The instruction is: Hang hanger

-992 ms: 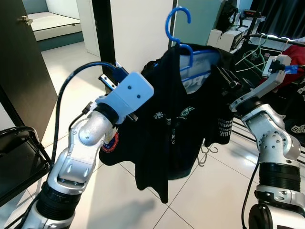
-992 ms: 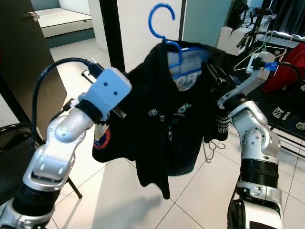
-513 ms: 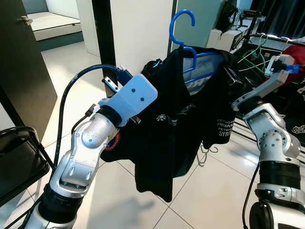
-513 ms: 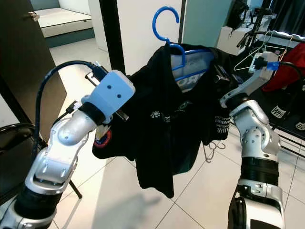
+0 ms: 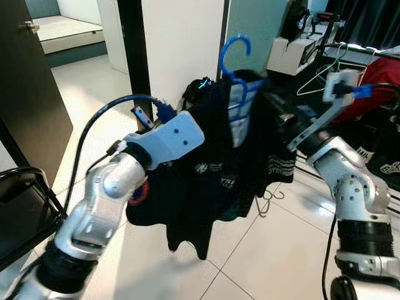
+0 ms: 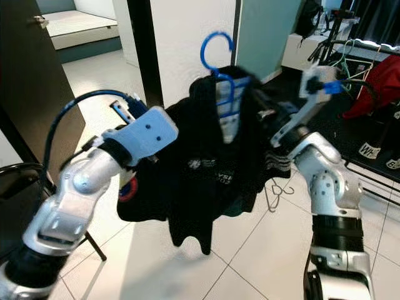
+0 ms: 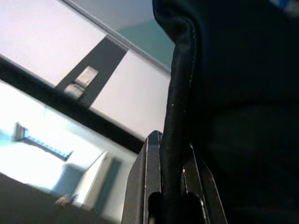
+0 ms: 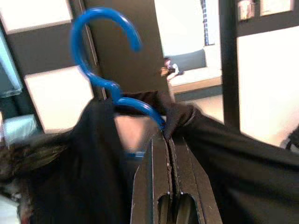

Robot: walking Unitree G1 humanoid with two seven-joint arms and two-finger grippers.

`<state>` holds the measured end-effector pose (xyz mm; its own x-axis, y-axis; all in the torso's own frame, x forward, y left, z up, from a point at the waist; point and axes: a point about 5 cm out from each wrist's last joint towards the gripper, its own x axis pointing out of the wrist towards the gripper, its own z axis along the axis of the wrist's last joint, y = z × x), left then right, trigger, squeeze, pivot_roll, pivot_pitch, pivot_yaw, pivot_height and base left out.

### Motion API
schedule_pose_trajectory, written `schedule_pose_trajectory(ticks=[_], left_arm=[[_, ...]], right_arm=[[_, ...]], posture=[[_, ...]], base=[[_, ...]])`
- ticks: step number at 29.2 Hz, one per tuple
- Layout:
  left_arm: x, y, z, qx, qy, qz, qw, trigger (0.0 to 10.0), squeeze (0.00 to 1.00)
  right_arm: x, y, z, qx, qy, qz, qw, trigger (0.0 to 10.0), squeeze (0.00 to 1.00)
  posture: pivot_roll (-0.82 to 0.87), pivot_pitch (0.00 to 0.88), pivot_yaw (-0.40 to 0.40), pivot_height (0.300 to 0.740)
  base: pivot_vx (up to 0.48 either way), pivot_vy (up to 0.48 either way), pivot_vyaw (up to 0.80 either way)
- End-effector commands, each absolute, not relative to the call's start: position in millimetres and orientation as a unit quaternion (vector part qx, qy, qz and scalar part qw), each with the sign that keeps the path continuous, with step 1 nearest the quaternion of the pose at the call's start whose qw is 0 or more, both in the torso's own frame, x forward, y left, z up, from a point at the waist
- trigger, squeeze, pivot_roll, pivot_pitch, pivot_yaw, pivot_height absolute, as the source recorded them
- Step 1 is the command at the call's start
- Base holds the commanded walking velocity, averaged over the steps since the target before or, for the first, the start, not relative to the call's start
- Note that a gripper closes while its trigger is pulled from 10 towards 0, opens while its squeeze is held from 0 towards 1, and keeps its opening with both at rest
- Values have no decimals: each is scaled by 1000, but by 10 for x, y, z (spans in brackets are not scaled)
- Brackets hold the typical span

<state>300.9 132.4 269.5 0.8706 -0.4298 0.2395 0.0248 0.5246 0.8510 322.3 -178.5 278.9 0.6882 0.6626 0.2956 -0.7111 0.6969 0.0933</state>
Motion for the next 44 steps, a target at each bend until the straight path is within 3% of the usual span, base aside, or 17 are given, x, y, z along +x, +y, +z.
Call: schedule_pose_trajectory(ticks=[1, 9, 11, 19, 24, 30, 35, 37, 39, 44], left_arm=[[3042, 1469, 2736, 490, -212, -112, 838, 10000, 0], [3054, 1693, 2817, 546, -211, -109, 804, 10000, 0], [3027, 1771, 2843, 562, -216, -139, 786, 10000, 0], [2814, 1893, 2898, 523, -201, -291, 775, 10000, 0], [2613, 1899, 2943, 505, -176, -411, 738, 10000, 0], [2574, 1863, 2979, 497, -177, -448, 721, 10000, 0], [2674, 1844, 2945, 513, -179, -425, 724, 10000, 0], [2739, 1836, 2910, 517, -176, -405, 733, 10000, 0], [2877, 1808, 2872, 513, -174, -350, 764, 10000, 0], [2979, 1807, 2846, 520, -167, -309, 779, 10000, 0]], right_arm=[[3157, -1721, 2810, 89, -117, 409, 901, 0, 0], [3025, -1640, 2760, 60, -93, 454, 884, 0, 0], [3007, -1680, 2732, 51, -82, 454, 886, 0, 0], [3082, -1928, 2728, 16, -63, 411, 910, 0, 0], [3106, -2106, 2763, -1, -55, 383, 922, 0, 0], [3099, -2156, 2747, -13, -44, 382, 923, 0, 0], [3101, -2114, 2755, -11, -44, 391, 919, 0, 0], [3096, -2065, 2759, -6, -46, 400, 915, 0, 0], [3080, -1974, 2761, 7, -49, 416, 908, 0, 0], [3070, -1916, 2756, 15, -48, 429, 902, 0, 0]], posture=[[-2, 6, -31, 740], [-7, 8, -33, 740], [-9, 9, -38, 740], [-2, 10, -42, 740], [0, 10, -39, 740], [0, 10, -37, 740], [-6, 7, -34, 740], [-11, 8, -35, 740], [-11, 8, -35, 740], [-14, 4, -39, 740]], base=[[0, 0, 0], [0, 0, 0], [0, 0, 0], [0, 0, 0], [0, 0, 0], [0, 0, 0], [0, 0, 0], [0, 0, 0], [0, 0, 0], [0, 0, 0]])
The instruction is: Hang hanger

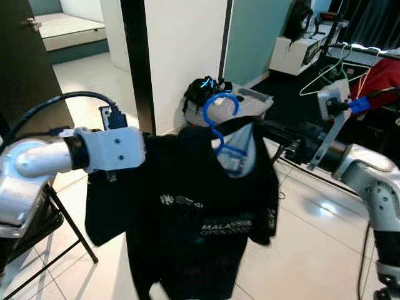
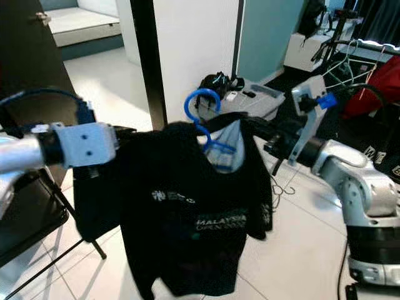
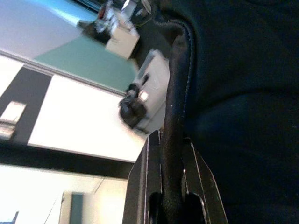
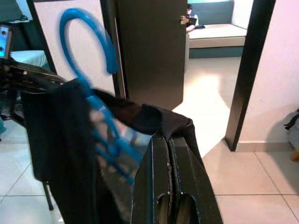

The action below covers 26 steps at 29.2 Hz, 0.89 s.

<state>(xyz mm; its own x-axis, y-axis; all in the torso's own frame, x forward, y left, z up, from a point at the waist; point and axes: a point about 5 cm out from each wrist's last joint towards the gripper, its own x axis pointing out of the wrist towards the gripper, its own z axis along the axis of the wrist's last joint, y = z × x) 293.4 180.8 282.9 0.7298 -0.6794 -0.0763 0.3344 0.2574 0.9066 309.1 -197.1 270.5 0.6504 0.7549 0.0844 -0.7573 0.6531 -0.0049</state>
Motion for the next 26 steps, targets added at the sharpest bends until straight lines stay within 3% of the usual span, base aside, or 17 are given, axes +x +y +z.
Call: schedule_pose_trajectory(ticks=[1, 11, 19, 20, 21, 24, 25, 26], left_arm=[[2979, 1807, 2846, 520, -167, -309, 779, 10000, 0], [3091, 1907, 2885, 527, -167, -243, 797, 10000, 0], [3079, 1784, 2860, 485, -190, -226, 823, 10000, 0], [3084, 1770, 2859, 471, -194, -216, 833, 10000, 0], [3091, 1766, 2860, 459, -197, -207, 841, 10000, 0], [3095, 1761, 2859, 442, -200, -197, 852, 10000, 0], [3096, 1753, 2843, 424, -201, -188, 863, 10000, 0], [3096, 1753, 2843, 424, -201, -188, 863, 10000, 0]], right_arm=[[3070, -1916, 2756, 15, -48, 429, 902, 0, 0], [3061, -1868, 2774, 20, -51, 440, 896, 0, 0], [3031, -1768, 2691, 15, -41, 451, 891, 0, 0], [3031, -1760, 2674, 13, -39, 449, 893, 3569, 0], [3034, -1761, 2661, 14, -37, 445, 895, 10000, 86], [3037, -1766, 2646, 18, -34, 441, 897, 10000, 86], [3040, -1785, 2628, 22, -30, 436, 899, 10000, 1000], [3040, -1785, 2628, 22, -30, 436, 899, 10000, 1000]], posture=[[-14, 4, -39, 740], [-18, 2, -40, 740], [-17, 0, -40, 740], [-16, 0, -39, 740], [-16, 0, -38, 740], [-16, 0, -38, 740], [-18, 1, -37, 740], [-18, 1, -37, 740]], base=[[0, 0, 0], [0, 0, 0], [0, 0, 0], [0, 0, 0], [0, 0, 0], [0, 0, 0], [0, 0, 0], [0, 0, 0]])
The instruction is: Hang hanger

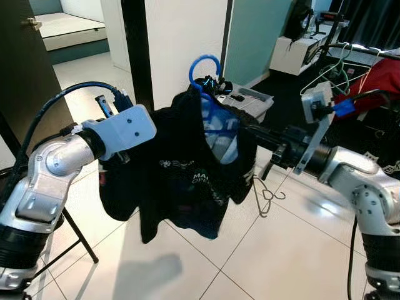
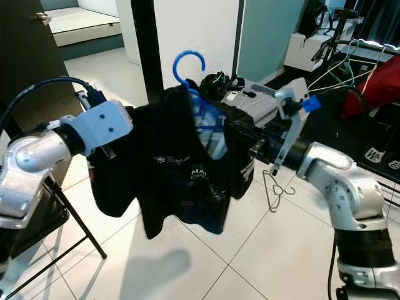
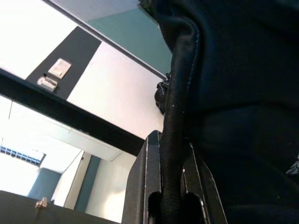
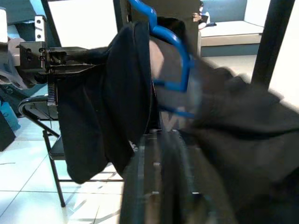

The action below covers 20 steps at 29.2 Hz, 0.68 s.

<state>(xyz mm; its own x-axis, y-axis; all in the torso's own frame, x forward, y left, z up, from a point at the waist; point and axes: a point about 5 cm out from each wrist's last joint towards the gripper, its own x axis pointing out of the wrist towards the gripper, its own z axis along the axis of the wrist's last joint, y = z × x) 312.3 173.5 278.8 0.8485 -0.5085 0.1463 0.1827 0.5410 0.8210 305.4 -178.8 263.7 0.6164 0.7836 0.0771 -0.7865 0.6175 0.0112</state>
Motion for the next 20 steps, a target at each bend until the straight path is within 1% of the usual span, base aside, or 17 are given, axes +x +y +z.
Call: schedule_pose_trajectory(ticks=[1, 4, 7, 8, 9, 10, 11, 12, 13, 14, 15, 17, 18, 19, 20], left_arm=[[3096, 1751, 2823, 412, -200, -179, 871, 10000, 0], [3106, 1733, 2750, 381, -197, -159, 889, 10000, 0], [3108, 1723, 2732, 375, -197, -155, 893, 10000, 0], [3118, 1707, 2660, 349, -192, -148, 905, 10000, 0], [3118, 1707, 2660, 349, -192, -148, 905, 10000, 0], [3140, 1720, 2545, 313, -181, -135, 922, 10000, 0], [3140, 1720, 2545, 313, -181, -135, 922, 10000, 0], [3156, 1748, 2426, 281, -167, -121, 937, 10000, 0], [3156, 1748, 2426, 281, -167, -121, 937, 10000, 0], [3151, 1782, 2279, 242, -153, -106, 952, 10000, 0], [3116, 1805, 2159, 201, -144, -95, 964, 10000, 0], [3116, 1805, 2159, 201, -144, -95, 964, 10000, 0], [3074, 1823, 2072, 173, -138, -86, 971, 10000, 0], [3074, 1823, 2072, 173, -138, -86, 971, 10000, 0], [2962, 1862, 1909, 139, -118, -72, 981, 10000, 0]], right_arm=[[3043, -1809, 2613, 25, -28, 430, 902, 10000, 1000], [3064, -1875, 2581, 33, -31, 412, 910, 10000, 1000], [3074, -1891, 2575, 38, -32, 407, 912, 10000, 1000], [3103, -1938, 2537, 52, -34, 389, 919, 10000, 1000], [3103, -1938, 2537, 52, -34, 389, 919, 10000, 1000], [3155, -2015, 2460, 70, -32, 354, 932, 10000, 1000], [3155, -2015, 2460, 70, -32, 354, 932, 10000, 1000], [3192, -2081, 2376, 90, -28, 323, 942, 10000, 1000], [3192, -2081, 2376, 90, -28, 323, 942, 10000, 1000], [3213, -2134, 2260, 104, -19, 291, 951, 10000, 1000], [3217, -2169, 2129, 109, -3, 262, 959, 10000, 902], [3217, -2169, 2129, 109, -3, 262, 959, 10000, 902], [3212, -2190, 2020, 109, 12, 239, 965, 10000, 0], [3212, -2190, 2020, 109, 12, 239, 965, 10000, 0], [3159, -2205, 1802, 111, 38, 205, 972, 10000, 0]], posture=[[-18, 1, -37, 740], [-20, 2, -33, 740], [-20, 2, -33, 740], [-18, 1, -33, 740], [-18, 1, -33, 740], [-17, 0, -36, 740], [-17, 0, -36, 740], [-16, 1, -36, 740], [-16, 1, -36, 740], [-16, 1, -35, 740], [-17, 4, -31, 740], [-17, 4, -31, 740], [-17, 4, -31, 740], [-17, 4, -31, 740], [-22, 4, -31, 740]], base=[[0, 0, 0], [0, 0, 0], [0, 0, 0], [0, 0, 0], [0, 0, 0], [0, 0, 0], [0, 0, 0], [0, 0, 0], [0, 0, 0], [0, 0, 0], [0, 0, 0], [0, 0, 0], [0, 0, 0], [0, 0, 0], [0, 0, -756]])
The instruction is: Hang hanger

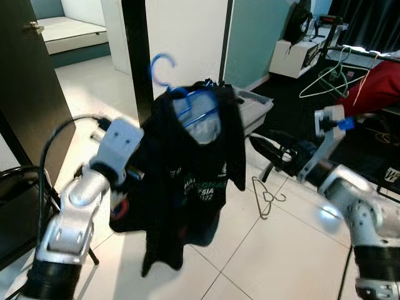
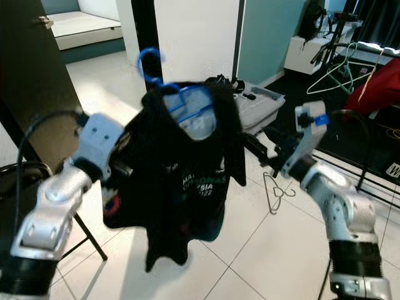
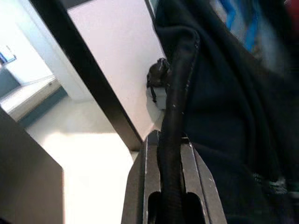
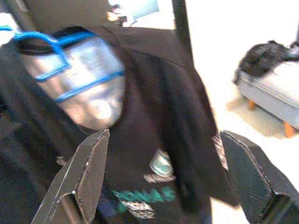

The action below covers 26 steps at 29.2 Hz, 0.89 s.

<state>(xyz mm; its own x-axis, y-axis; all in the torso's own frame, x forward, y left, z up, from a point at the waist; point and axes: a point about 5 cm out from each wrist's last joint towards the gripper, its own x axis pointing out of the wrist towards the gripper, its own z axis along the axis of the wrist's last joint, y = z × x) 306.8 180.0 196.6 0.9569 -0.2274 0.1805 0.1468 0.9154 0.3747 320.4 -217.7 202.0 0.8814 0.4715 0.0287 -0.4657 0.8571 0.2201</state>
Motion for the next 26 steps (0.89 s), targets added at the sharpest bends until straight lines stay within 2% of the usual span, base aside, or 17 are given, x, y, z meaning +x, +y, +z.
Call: schedule_pose_trajectory(ticks=[1, 2, 6, 11, 24, 26], left_arm=[[2962, 1862, 1909, 139, -118, -72, 981, 10000, 0], [2854, 1881, 1808, 120, -105, -65, 985, 10000, 0], [2678, 1892, 1746, 100, -92, -71, 988, 10000, 0], [2519, 1915, 1641, 145, -75, -102, 981, 10000, 0], [2534, 1854, 1622, 155, -83, -84, 981, 10000, 0], [2563, 1869, 1632, 152, -78, -71, 983, 10000, 0]], right_arm=[[3159, -2205, 1802, 111, 38, 205, 972, 10000, 0], [3110, -2223, 1629, 105, 65, 175, 977, 10000, 0], [3099, -2326, 1527, 109, 77, 126, 983, 10000, 0], [3156, -2429, 1502, 117, 76, 97, 985, 10000, 0], [3215, -2516, 1512, 131, 51, 60, 988, 10000, 0], [3211, -2550, 1534, 142, 39, 53, 988, 10000, 0]], posture=[[-22, 4, -31, 740], [-22, 8, -36, 740], [-25, 4, -40, 740], [-25, 1, -58, 740], [-42, 1, -48, 740], [-45, 0, -46, 740]], base=[[0, 0, -756], [0, 0, -775], [0, 0, -791], [0, 0, -800], [0, 0, -800], [167, 0, 0]])
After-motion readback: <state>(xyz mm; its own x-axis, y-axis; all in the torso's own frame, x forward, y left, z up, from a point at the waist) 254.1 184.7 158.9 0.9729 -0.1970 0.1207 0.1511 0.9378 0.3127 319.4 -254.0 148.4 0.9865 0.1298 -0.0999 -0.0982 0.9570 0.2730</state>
